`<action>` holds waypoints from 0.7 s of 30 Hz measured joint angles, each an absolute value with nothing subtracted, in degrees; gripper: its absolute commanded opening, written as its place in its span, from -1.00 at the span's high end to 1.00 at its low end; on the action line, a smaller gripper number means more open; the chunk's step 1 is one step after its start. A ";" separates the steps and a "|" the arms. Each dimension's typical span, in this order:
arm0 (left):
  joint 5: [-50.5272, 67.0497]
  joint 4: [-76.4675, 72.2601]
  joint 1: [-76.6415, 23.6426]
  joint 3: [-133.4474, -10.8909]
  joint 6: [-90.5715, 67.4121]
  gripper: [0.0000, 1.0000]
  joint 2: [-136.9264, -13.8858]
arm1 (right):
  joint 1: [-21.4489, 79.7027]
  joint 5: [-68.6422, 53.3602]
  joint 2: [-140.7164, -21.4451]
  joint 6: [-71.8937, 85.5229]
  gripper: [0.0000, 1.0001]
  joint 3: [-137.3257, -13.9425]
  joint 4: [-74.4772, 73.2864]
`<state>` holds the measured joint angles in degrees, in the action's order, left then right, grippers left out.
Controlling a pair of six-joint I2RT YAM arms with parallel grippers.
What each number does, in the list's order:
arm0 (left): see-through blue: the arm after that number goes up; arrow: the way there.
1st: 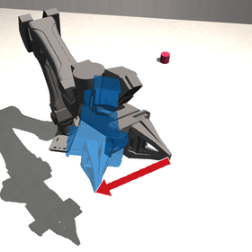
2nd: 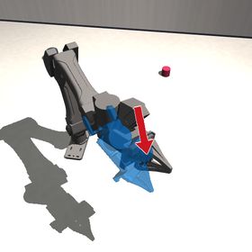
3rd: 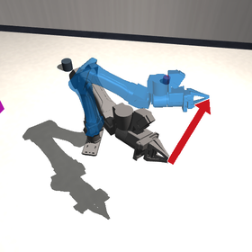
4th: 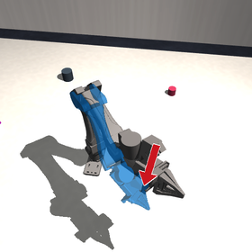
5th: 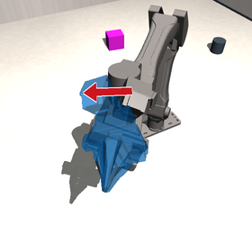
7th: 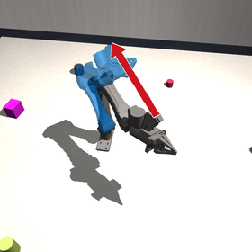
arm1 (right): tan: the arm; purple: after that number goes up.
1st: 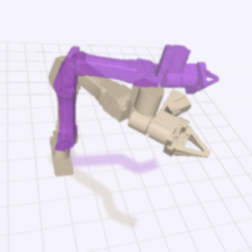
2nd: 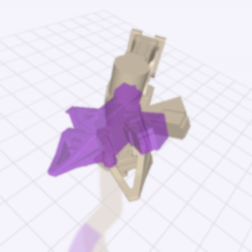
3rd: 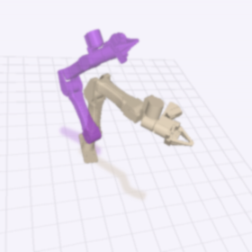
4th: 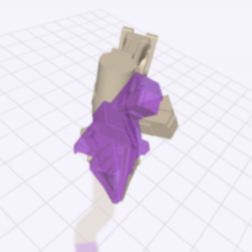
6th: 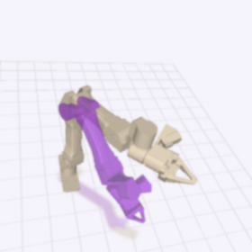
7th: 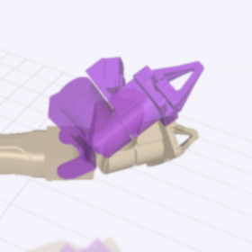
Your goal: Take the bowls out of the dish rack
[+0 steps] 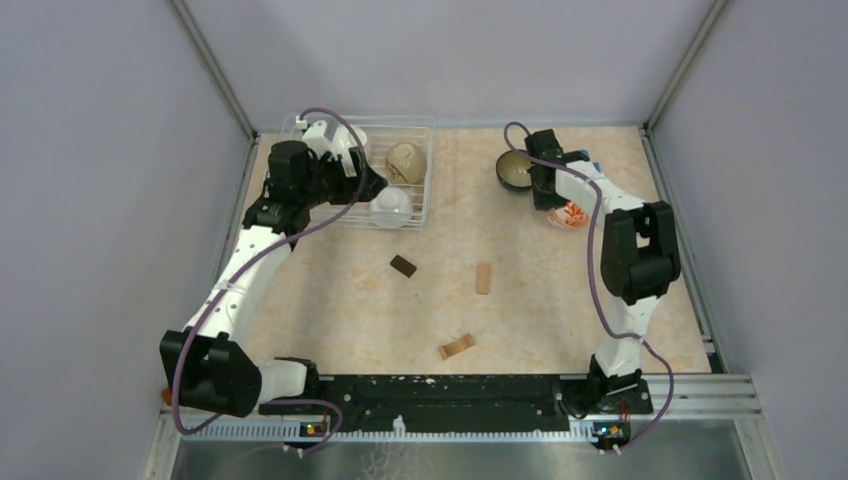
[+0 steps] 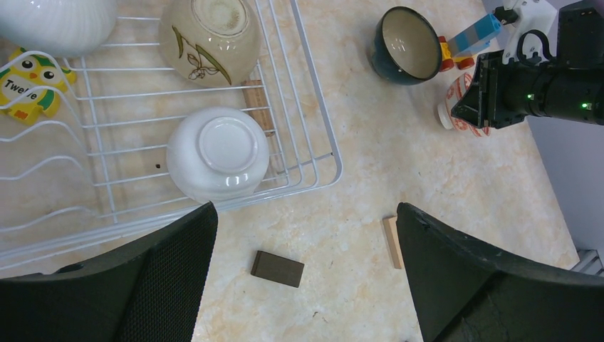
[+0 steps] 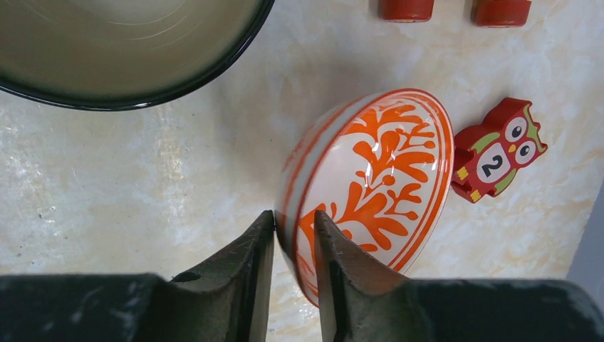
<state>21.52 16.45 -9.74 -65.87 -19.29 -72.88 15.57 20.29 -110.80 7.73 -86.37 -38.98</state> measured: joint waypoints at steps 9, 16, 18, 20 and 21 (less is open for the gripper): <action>21.50 16.45 -9.74 -65.76 -18.96 -0.97 -72.88 | 15.57 20.75 -110.69 7.46 0.12 -86.37 -38.65; 21.50 16.40 -9.74 -65.67 -18.37 -0.97 -72.88 | 15.57 20.23 -106.63 6.98 -0.14 -86.39 -38.92; 21.43 16.43 -9.74 -65.49 -18.13 -0.97 -72.88 | 15.57 19.70 -104.25 6.68 -0.35 -86.39 -38.87; 20.95 16.49 -9.74 -65.34 -18.02 -0.97 -72.88 | 15.57 19.05 -101.49 6.39 -0.46 -86.26 -38.39; 20.05 16.67 -9.74 -65.32 -18.02 -0.97 -72.88 | 15.59 18.72 -100.05 6.26 -0.50 -86.06 -37.95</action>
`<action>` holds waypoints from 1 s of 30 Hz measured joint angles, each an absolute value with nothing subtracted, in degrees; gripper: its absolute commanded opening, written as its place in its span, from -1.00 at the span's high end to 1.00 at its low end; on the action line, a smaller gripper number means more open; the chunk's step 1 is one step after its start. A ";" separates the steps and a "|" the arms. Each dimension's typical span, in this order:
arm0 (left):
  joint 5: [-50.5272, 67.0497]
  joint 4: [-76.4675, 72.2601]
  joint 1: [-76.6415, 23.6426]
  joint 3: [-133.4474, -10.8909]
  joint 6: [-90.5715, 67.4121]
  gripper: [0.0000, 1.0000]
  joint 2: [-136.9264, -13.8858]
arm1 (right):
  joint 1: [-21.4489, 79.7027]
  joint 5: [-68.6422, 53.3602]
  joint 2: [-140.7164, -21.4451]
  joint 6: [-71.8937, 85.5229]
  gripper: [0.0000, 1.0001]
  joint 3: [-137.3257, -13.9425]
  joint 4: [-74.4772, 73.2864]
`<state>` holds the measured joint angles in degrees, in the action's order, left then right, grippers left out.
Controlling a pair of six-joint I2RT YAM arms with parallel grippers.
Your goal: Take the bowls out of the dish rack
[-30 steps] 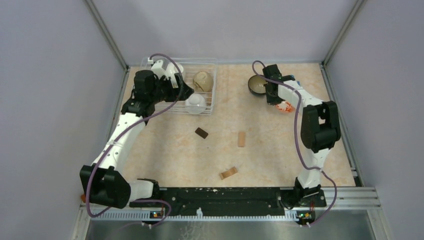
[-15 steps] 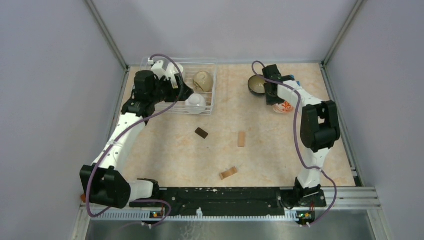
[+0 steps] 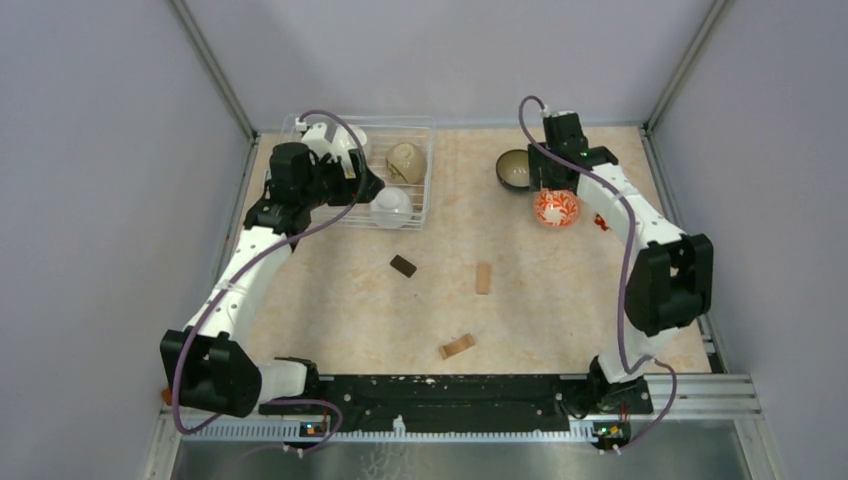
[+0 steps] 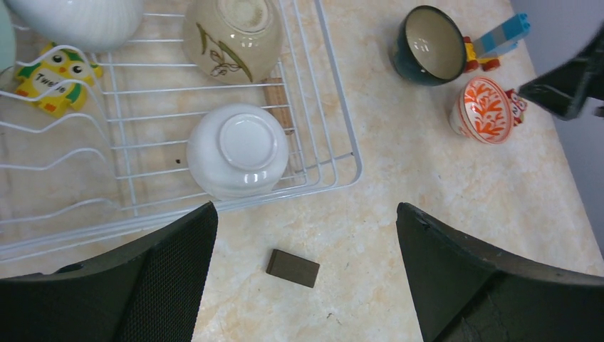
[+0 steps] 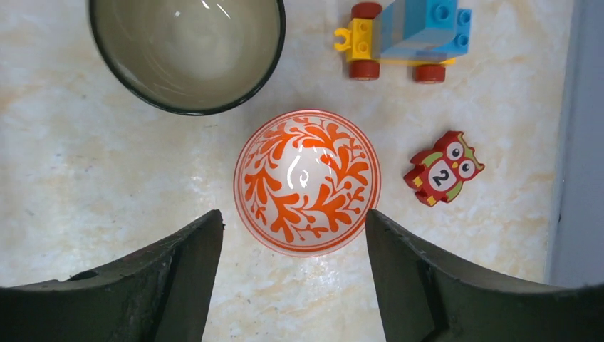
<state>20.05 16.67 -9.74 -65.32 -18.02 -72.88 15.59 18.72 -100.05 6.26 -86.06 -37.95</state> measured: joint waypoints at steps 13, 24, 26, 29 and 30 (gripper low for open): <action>15.66 16.10 -9.67 -62.00 -18.98 -0.97 -70.02 | 15.94 6.90 -77.17 8.62 -0.73 -65.45 -17.61; 7.55 18.76 -12.93 -65.73 -16.73 -0.97 -73.76 | 16.64 -2.59 -68.10 13.78 -0.73 -55.88 -9.45; 6.09 18.87 -12.95 -67.16 -16.05 -0.97 -74.85 | 16.67 -4.45 -65.82 14.87 -0.73 -53.87 -7.81; 3.27 18.96 -12.91 -69.93 -14.76 -0.97 -77.67 | 16.69 -6.85 -63.42 16.32 -0.73 -51.68 -6.15; 1.80 19.00 -12.91 -70.89 -14.39 -0.97 -78.87 | 16.71 -7.60 -62.87 16.69 -0.73 -51.18 -5.80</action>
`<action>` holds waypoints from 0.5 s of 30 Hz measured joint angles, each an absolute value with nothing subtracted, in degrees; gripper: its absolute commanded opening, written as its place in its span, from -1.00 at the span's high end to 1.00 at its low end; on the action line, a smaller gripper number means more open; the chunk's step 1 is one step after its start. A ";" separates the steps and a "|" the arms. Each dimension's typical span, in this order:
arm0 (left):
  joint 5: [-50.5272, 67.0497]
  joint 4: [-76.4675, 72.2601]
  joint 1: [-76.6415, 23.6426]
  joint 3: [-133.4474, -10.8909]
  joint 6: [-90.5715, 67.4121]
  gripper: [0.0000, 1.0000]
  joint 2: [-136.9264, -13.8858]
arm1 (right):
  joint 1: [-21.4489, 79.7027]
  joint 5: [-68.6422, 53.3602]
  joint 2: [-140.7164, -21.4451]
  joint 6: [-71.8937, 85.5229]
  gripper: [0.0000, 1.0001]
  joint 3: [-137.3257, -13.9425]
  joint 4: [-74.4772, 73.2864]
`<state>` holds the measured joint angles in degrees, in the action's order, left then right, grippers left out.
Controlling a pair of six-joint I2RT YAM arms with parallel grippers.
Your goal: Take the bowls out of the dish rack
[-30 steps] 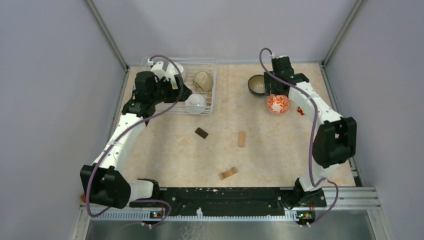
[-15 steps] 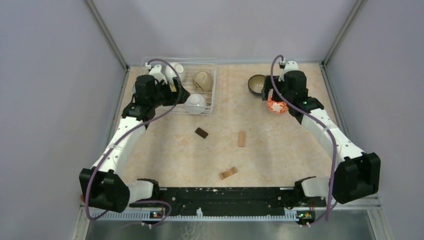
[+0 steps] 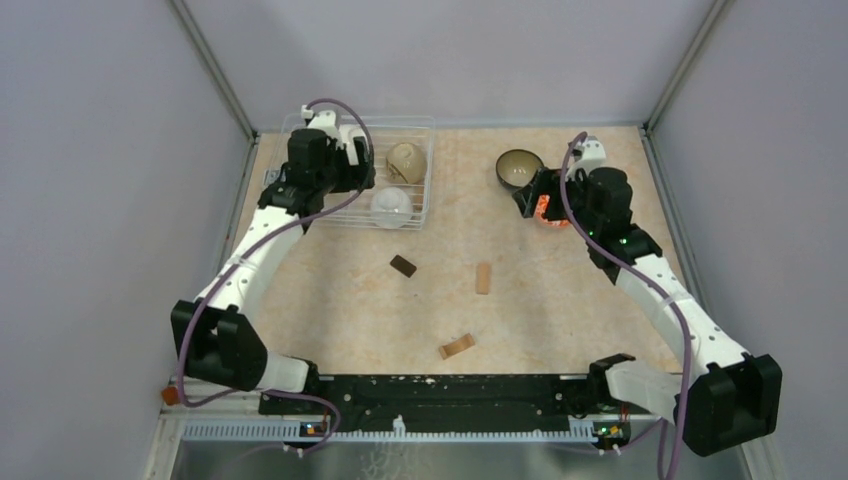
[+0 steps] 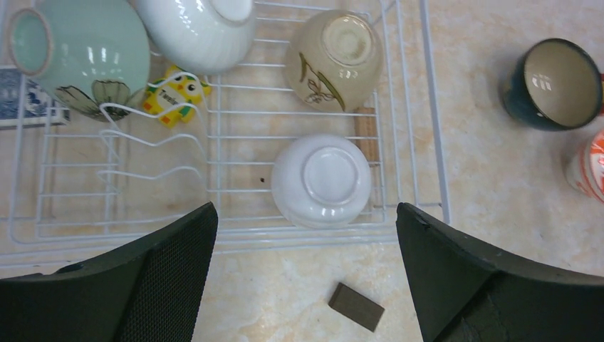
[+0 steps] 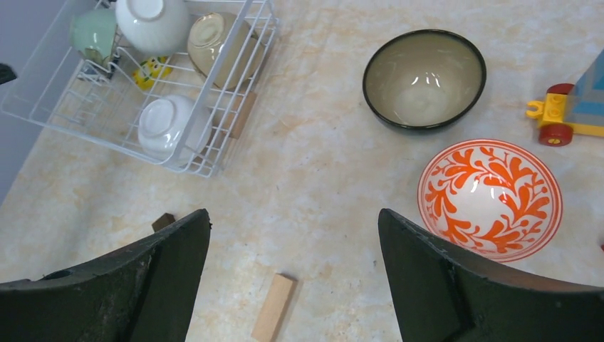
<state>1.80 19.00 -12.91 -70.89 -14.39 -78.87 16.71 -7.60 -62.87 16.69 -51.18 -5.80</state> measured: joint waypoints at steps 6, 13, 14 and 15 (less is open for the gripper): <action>-5.91 18.55 -12.88 -74.87 -12.58 -0.97 -84.68 | 16.71 -9.63 -60.77 17.26 -0.73 -49.17 -4.64; -20.80 21.34 -12.84 -89.03 -3.86 -0.97 -97.30 | 16.71 -11.57 -60.14 17.65 -0.73 -47.59 -3.57; -22.59 21.32 -12.82 -91.33 -2.63 -0.97 -99.50 | 16.71 -11.84 -60.14 17.65 -0.73 -47.59 -3.49; -24.40 21.82 -12.78 -93.47 -1.41 -0.97 -101.78 | 16.71 -12.16 -60.14 17.65 -0.73 -47.59 -3.38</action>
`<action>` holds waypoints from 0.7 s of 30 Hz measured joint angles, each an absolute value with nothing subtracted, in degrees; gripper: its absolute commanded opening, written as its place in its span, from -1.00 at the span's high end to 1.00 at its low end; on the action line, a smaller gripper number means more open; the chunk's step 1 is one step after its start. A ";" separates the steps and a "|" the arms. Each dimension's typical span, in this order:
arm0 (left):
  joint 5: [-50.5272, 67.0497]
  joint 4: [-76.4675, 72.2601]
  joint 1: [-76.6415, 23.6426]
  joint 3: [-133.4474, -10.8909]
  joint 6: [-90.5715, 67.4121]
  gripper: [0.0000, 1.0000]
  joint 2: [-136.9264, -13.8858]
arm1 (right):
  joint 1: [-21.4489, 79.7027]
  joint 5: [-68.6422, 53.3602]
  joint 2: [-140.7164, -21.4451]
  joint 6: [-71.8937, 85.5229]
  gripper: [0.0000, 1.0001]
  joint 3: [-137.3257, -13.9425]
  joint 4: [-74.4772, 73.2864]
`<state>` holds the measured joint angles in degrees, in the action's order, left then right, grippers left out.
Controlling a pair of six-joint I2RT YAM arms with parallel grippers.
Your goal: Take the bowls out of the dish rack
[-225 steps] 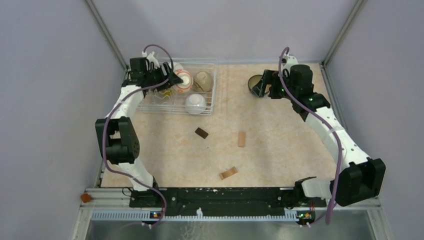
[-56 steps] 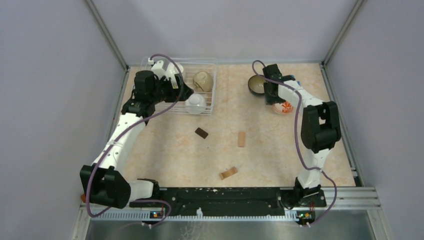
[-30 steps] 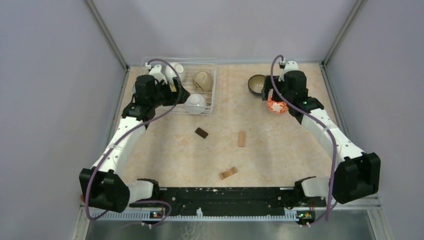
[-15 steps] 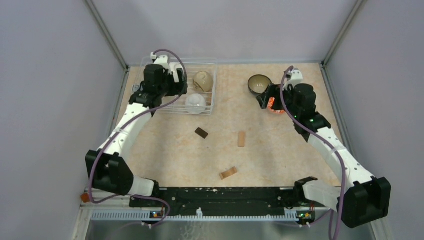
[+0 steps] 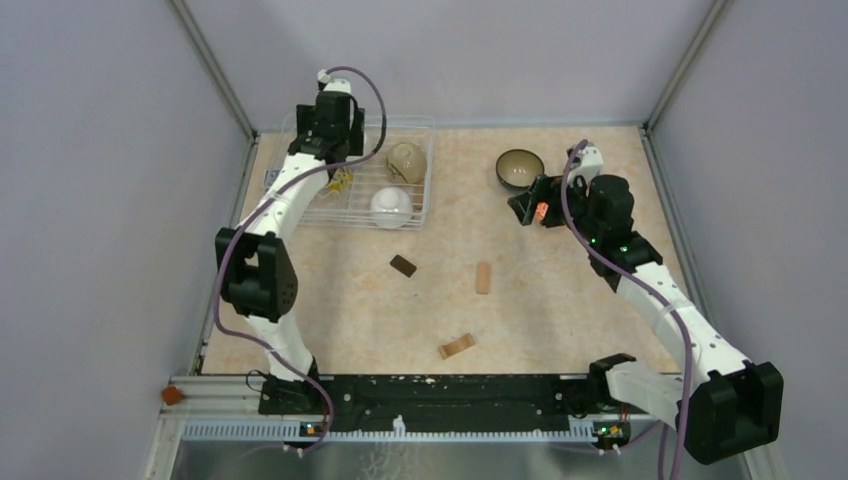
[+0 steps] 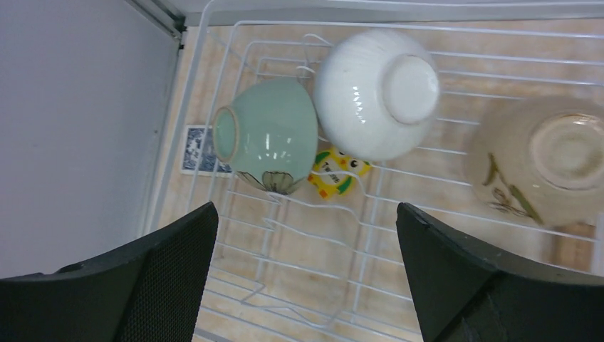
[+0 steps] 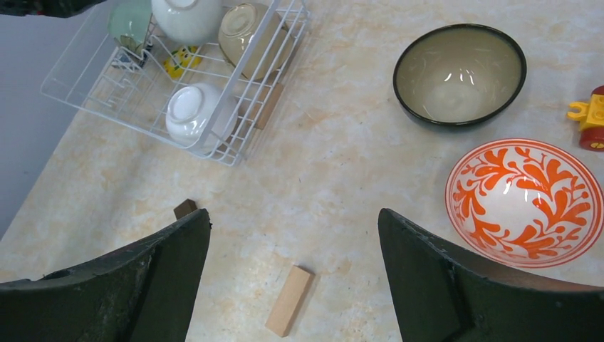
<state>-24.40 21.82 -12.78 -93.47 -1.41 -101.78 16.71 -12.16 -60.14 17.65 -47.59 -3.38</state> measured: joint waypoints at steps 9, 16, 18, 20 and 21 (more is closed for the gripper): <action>-31.86 28.53 -11.22 -104.51 3.84 -0.97 -116.62 | 16.71 -14.66 -60.16 17.76 -0.73 -47.62 -2.76; -33.32 30.20 -9.54 -110.98 4.95 -0.97 -121.95 | 16.71 -14.72 -60.16 17.85 -0.73 -47.62 -2.72; -32.99 30.20 -8.88 -112.97 5.13 -0.97 -123.11 | 16.71 -14.72 -60.18 17.82 -0.73 -47.62 -2.70; -31.94 30.22 -8.19 -113.36 5.17 -0.97 -123.39 | 16.71 -14.72 -60.25 17.82 -0.73 -47.66 -2.72; -31.27 30.39 -7.90 -113.36 5.19 -0.97 -123.42 | 16.71 -14.72 -60.36 17.80 -0.73 -47.68 -2.68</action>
<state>-31.27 30.39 -7.90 -113.36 5.19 -123.42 16.71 -14.72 -60.36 17.80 -47.68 -2.68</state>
